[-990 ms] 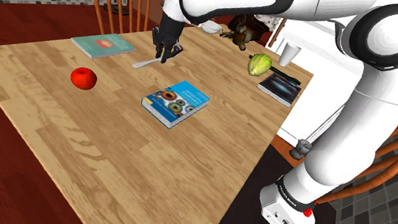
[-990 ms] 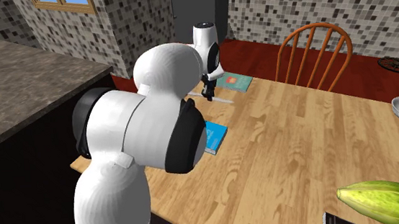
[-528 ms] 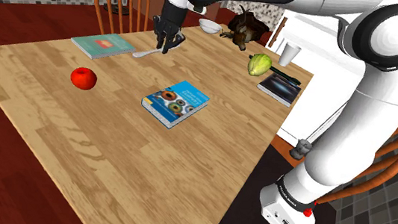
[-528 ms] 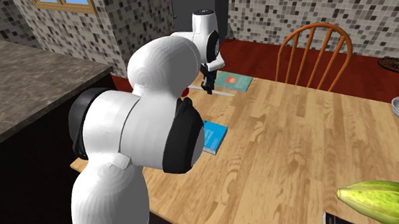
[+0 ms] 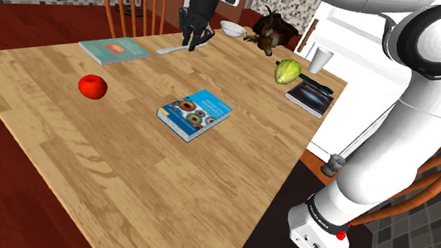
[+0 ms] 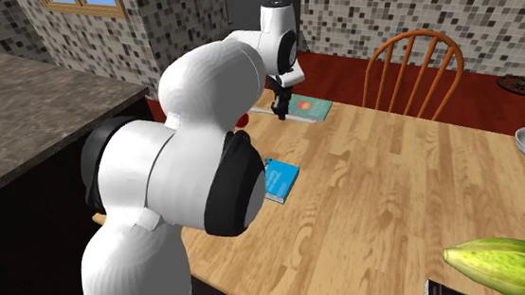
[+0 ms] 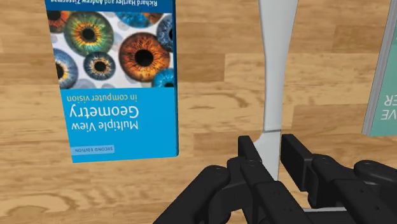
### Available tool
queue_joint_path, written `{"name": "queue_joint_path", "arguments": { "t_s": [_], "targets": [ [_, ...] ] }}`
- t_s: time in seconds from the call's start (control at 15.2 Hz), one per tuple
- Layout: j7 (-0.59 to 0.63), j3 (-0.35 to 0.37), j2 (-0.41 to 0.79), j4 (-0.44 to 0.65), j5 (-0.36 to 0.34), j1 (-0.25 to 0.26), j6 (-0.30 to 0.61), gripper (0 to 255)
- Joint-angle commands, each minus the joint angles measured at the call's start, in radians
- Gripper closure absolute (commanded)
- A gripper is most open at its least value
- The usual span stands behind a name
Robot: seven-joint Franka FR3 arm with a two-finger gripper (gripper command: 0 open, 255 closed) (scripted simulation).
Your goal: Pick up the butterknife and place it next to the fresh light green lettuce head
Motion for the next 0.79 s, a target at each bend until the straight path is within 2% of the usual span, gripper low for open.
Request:
{"name": "queue_joint_path", "arguments": {
  "t_s": [0.0, 0.73],
  "targets": [
    [-0.054, -0.011, -0.030, -0.031, 0.028, -0.039, 0.008, 255],
    [-0.341, -0.104, -0.118, -0.122, 0.132, -0.214, 0.028, 255]
  ]
}}
